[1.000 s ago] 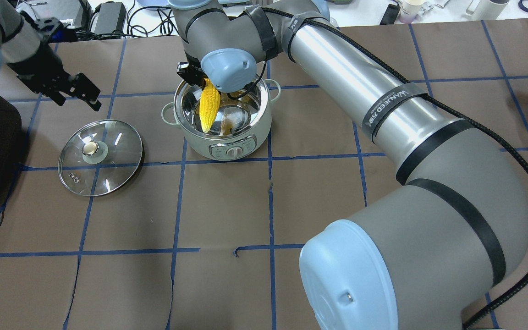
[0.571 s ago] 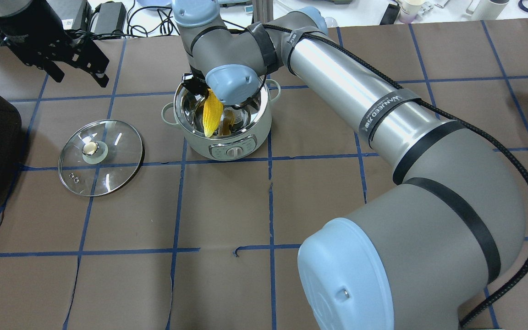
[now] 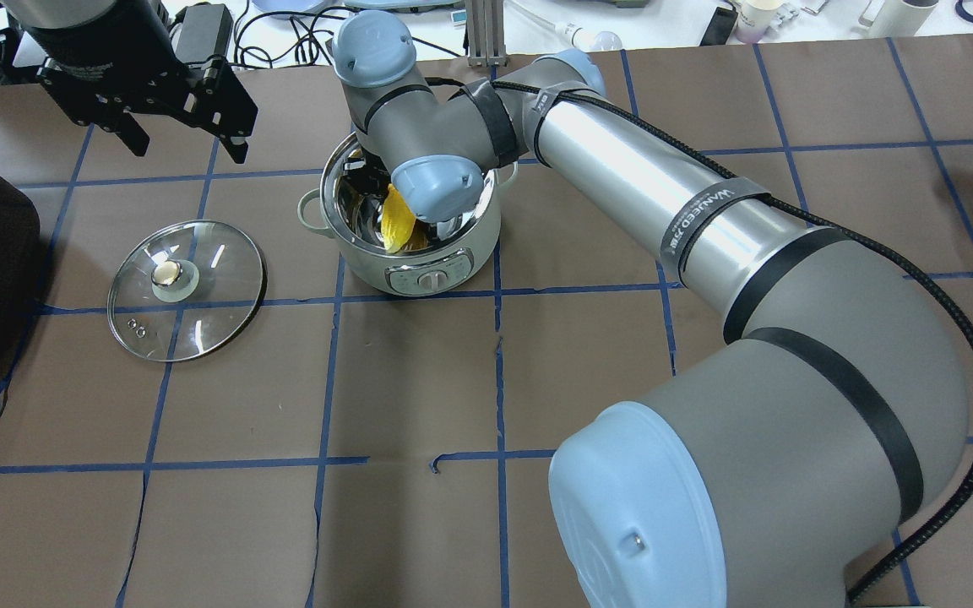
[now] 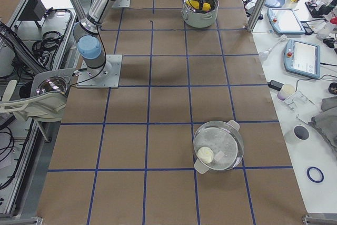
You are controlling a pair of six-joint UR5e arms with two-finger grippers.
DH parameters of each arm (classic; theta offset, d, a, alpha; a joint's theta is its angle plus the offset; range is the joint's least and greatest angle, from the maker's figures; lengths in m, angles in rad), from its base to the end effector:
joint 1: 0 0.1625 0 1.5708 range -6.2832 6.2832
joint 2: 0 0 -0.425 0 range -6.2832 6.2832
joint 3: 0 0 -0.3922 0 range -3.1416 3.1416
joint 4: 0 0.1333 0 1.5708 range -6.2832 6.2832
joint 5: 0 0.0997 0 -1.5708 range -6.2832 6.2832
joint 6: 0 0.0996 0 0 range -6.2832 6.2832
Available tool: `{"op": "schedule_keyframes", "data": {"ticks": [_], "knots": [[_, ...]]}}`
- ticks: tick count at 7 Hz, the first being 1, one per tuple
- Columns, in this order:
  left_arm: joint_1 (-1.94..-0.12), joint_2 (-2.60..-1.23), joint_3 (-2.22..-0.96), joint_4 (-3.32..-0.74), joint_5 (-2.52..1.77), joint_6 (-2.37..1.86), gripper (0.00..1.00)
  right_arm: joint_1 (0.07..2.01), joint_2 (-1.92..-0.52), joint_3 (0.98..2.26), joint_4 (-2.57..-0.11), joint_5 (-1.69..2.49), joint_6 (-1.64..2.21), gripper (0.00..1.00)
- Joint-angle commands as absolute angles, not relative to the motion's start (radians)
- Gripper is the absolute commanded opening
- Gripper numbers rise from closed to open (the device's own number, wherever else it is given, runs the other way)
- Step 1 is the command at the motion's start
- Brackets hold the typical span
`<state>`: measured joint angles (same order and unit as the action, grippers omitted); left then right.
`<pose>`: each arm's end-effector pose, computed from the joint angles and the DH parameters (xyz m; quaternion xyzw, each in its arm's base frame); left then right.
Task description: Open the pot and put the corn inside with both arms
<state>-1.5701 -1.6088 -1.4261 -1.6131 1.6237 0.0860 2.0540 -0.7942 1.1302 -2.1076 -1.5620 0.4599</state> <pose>-0.1277 -0.5121 0.5361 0.0417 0.9983 -0.0310 0.0278 0.4839 -0.6334 0.2586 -0.0120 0.9949 -0.0873 0.0494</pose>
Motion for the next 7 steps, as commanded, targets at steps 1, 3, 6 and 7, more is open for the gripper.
{"op": "schedule_keyframes", "data": {"ticks": [1, 3, 6, 7], "knots": [[-1.624, -1.597, -1.439, -1.611, 1.647, -0.009, 1.00, 2.054, -0.795, 1.137, -2.132, -1.563, 0.416, 0.69], [-1.620, -1.594, -1.443, -1.608, 1.637, -0.006, 1.00, 2.052, -0.802, 1.138, -2.128, -1.575, 0.416, 1.00], [-1.618, -1.589, -1.457, -1.606, 1.635, -0.003, 1.00, 1.979, -0.937, 1.140, -1.972, -1.560, 0.366, 1.00], [-1.626, -1.589, -1.459, -1.605, 1.635, -0.014, 1.00, 1.930, -1.001, 1.144, -1.898, -1.560, 0.298, 1.00]]}}
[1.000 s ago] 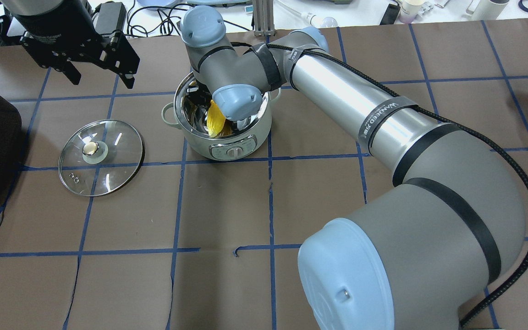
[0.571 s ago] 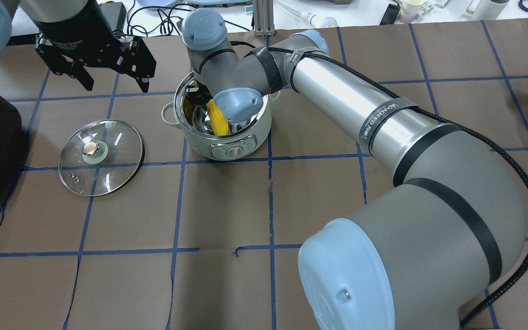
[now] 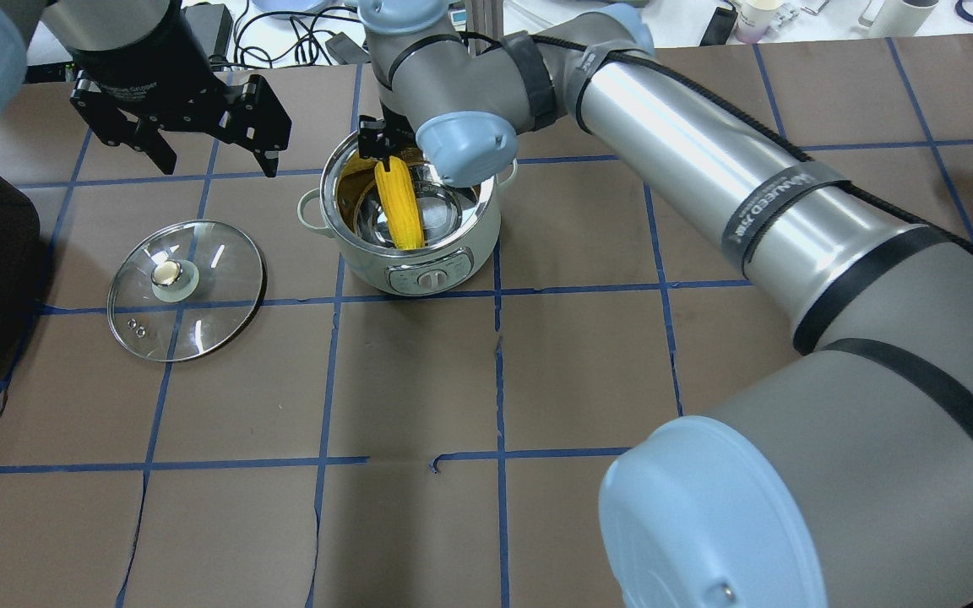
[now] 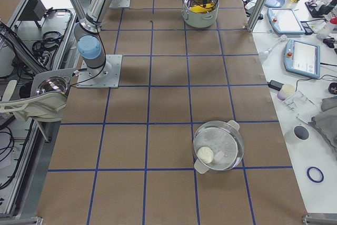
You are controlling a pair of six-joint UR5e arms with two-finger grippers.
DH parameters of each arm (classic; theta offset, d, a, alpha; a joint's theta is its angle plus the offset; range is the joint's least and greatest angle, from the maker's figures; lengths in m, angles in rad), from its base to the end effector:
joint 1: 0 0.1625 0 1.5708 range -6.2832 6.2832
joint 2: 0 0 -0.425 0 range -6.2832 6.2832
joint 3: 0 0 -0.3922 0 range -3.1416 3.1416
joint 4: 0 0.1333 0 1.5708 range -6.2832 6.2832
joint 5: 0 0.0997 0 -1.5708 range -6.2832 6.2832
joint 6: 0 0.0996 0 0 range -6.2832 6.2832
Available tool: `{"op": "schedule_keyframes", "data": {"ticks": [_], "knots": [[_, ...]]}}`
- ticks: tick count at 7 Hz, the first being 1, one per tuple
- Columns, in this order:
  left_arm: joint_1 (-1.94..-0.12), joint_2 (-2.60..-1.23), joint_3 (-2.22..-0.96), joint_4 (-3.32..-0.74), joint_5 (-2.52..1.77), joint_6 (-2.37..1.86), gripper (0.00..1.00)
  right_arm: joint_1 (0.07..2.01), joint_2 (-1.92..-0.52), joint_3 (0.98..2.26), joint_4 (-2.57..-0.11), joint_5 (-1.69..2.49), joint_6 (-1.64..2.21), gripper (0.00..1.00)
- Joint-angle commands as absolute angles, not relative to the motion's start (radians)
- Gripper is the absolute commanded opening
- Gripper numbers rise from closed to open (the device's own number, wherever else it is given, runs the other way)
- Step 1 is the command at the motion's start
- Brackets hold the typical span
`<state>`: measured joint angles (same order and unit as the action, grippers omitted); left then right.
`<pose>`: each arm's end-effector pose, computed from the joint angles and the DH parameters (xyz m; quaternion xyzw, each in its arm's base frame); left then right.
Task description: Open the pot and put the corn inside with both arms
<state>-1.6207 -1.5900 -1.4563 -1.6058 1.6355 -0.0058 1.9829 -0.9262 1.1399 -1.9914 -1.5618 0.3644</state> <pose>-0.1518 -0.4971 0.5315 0.0211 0.9988 -0.0310 0.0315 0.4260 -0.6396 0.3421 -0.0242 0.9943 -0.0939 0.0432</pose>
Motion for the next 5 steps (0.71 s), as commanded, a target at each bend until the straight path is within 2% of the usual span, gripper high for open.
{"op": "schedule_keyframes", "data": {"ticks": [1, 4, 5], "knots": [[-1.623, -1.589, -1.460, -1.602, 1.637, -0.012, 1.00, 1.875, -1.061, 1.144, -1.812, -1.560, 0.219, 1.00], [-1.618, -1.588, -1.463, -1.598, 1.635, -0.014, 1.00, 1.673, -1.248, 1.166, -1.559, -1.563, -0.024, 1.00], [-1.617, -1.588, -1.463, -1.598, 1.634, -0.014, 1.00, 1.622, -1.329, 1.219, -1.531, -1.563, -0.090, 1.00]]}}
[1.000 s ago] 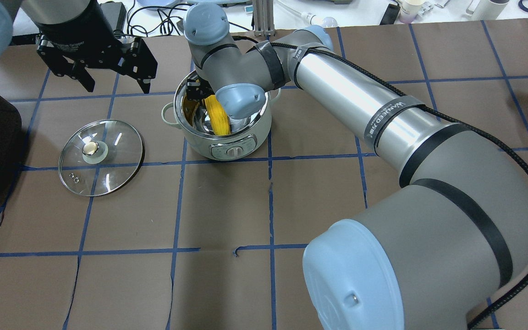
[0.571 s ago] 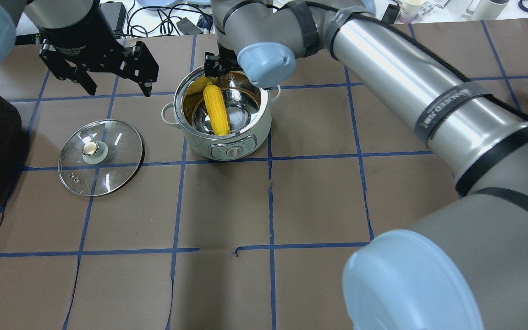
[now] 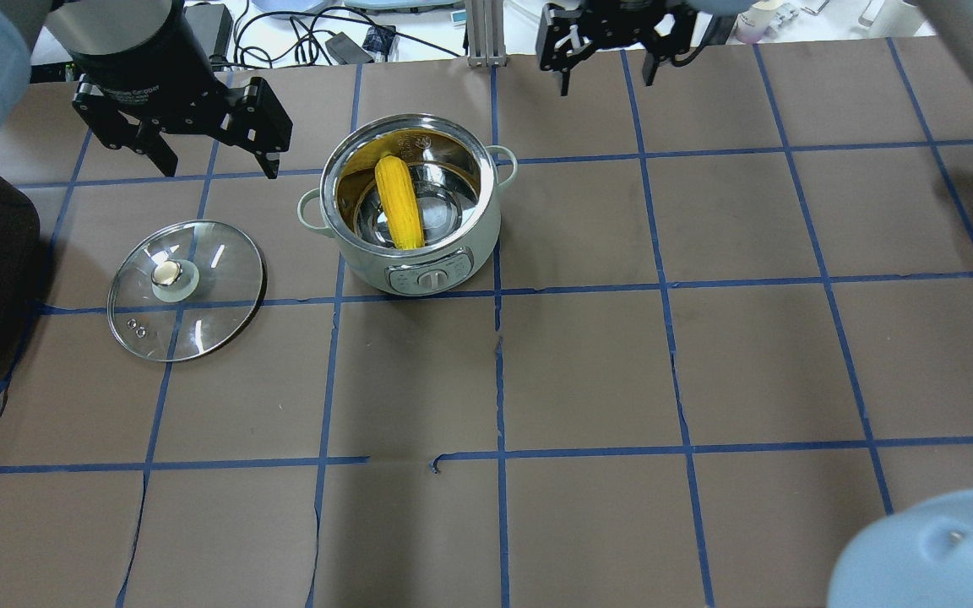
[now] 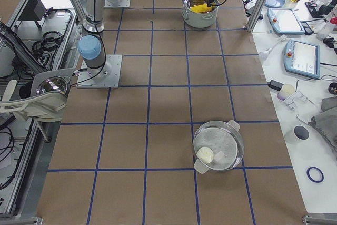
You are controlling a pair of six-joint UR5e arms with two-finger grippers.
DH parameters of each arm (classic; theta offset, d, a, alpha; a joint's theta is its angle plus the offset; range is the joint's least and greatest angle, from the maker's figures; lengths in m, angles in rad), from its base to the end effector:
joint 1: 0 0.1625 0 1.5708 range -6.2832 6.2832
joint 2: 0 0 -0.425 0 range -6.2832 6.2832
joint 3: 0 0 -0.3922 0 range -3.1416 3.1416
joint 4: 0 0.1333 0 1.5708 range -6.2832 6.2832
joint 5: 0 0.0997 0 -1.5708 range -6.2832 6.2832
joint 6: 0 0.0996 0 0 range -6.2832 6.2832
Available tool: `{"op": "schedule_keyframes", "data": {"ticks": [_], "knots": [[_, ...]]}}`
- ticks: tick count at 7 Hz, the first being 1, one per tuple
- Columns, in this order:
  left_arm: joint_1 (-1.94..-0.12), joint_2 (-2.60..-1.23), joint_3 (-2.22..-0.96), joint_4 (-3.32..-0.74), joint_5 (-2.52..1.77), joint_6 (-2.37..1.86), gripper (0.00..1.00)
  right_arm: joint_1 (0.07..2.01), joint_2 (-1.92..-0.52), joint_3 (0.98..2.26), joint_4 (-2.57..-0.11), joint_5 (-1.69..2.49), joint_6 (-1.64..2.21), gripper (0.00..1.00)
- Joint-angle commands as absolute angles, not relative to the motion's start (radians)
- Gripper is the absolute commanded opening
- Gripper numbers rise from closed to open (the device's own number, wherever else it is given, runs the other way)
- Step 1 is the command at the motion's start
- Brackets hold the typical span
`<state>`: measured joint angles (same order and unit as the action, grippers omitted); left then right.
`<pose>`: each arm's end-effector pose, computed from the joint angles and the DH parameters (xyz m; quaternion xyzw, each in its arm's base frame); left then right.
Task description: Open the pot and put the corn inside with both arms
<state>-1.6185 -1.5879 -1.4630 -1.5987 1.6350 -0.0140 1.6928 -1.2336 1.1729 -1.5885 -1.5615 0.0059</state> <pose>-0.1508 -0.4970 0.5300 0.0158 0.9989 -0.0323 0.0311 0.2110 -0.6182 0.4959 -0.0582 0.9975 -0.0388 0.0071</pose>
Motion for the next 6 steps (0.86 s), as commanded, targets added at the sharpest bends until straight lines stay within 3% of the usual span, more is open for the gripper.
{"op": "schedule_keyframes", "data": {"ticks": [1, 3, 6], "knots": [[-1.615, -1.588, -1.463, -1.598, 1.634, -0.014, 1.00, 1.600, -1.412, 1.311, -1.532, -1.562, -0.136, 1.00], [-1.615, -1.588, -1.463, -1.598, 1.634, -0.008, 1.00, 1.600, -1.479, 1.432, -1.619, -1.563, -0.138, 1.00], [-1.615, -1.586, -1.463, -1.598, 1.632, -0.008, 1.00, 1.601, -1.494, 1.460, -1.626, -1.557, -0.124, 1.00]]}}
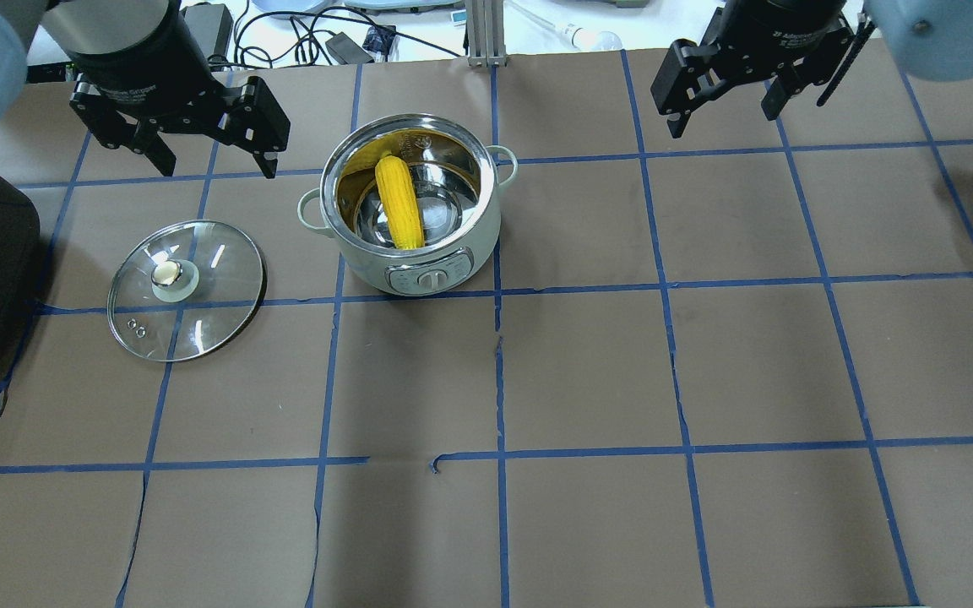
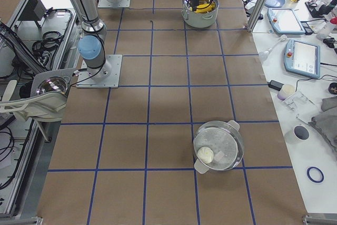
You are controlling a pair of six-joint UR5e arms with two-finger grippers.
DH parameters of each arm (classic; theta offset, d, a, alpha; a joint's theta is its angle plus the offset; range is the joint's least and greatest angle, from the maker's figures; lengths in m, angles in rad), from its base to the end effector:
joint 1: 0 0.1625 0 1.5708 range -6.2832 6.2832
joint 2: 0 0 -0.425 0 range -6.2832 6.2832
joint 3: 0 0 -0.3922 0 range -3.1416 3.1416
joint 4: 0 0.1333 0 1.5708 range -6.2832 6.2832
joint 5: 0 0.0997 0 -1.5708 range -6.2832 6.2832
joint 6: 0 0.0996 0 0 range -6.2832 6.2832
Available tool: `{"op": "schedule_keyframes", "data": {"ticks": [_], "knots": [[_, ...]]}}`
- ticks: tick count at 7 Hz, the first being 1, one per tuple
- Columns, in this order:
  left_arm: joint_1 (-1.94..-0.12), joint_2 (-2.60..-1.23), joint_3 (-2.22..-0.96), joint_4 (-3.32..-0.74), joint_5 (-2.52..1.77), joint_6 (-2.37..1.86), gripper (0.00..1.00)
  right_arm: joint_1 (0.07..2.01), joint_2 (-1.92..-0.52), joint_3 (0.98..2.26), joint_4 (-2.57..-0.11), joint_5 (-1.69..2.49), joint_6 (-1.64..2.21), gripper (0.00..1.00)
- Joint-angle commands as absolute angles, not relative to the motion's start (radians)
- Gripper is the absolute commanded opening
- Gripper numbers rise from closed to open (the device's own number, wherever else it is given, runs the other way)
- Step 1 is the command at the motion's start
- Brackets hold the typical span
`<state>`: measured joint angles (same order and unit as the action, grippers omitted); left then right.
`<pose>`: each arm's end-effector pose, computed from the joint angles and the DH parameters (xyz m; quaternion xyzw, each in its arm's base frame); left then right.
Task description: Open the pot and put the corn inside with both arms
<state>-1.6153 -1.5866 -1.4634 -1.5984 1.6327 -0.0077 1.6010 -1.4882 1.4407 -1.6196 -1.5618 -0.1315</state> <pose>-0.1494 -0.4970 0.5305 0.0174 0.9989 -0.0328 0.0301 0.1503 -0.5313 0.5151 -0.0809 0.9956 -0.0483 0.0020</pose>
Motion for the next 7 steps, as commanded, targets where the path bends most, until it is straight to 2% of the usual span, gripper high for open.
{"op": "schedule_keyframes", "data": {"ticks": [1, 7], "knots": [[-1.614, -1.586, -1.463, -1.598, 1.634, -0.005, 1.00, 1.600, -1.503, 1.469, -1.655, -1.563, -0.123, 1.00], [-1.614, -1.586, -1.462, -1.598, 1.632, -0.005, 1.00, 1.600, -1.526, 1.523, -1.715, -1.562, -0.121, 1.00]]}}
